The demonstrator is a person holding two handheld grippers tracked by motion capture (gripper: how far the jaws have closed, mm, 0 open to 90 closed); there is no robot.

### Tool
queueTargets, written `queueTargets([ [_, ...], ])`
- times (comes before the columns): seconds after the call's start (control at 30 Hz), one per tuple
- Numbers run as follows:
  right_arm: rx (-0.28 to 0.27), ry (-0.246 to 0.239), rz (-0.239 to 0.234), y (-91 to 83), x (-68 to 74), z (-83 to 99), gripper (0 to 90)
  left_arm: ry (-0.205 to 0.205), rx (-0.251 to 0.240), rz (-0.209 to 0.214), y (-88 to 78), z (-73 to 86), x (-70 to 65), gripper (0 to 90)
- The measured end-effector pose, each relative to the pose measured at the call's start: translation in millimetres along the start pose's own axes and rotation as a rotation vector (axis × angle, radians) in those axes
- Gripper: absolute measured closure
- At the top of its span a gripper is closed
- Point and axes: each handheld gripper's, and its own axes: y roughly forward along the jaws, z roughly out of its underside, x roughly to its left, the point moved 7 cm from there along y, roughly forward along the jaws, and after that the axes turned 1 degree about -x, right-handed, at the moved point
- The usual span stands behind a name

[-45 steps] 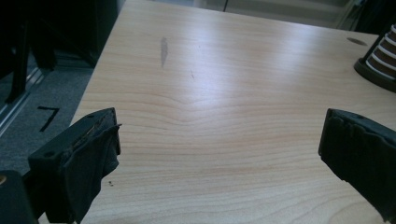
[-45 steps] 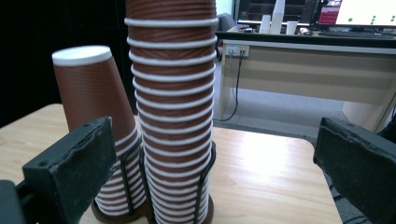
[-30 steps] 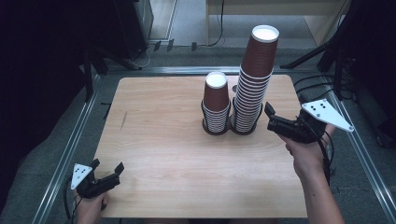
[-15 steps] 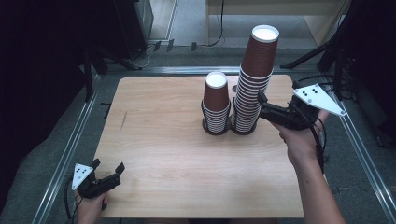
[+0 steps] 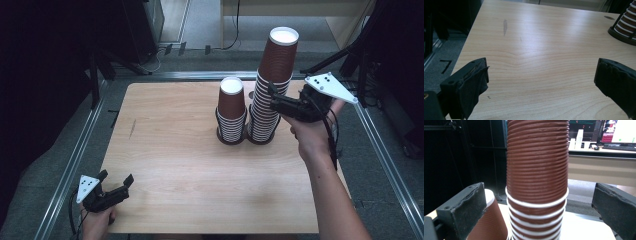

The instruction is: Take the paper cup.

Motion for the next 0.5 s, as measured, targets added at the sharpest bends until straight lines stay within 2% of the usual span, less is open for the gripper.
queueTargets([
  [0.5,0.010,0.004,0.023,30.4,4.7,-1.0,0.5,-0.001,0.001,0.008,0.5,-0.1,-0.3,0.0],
])
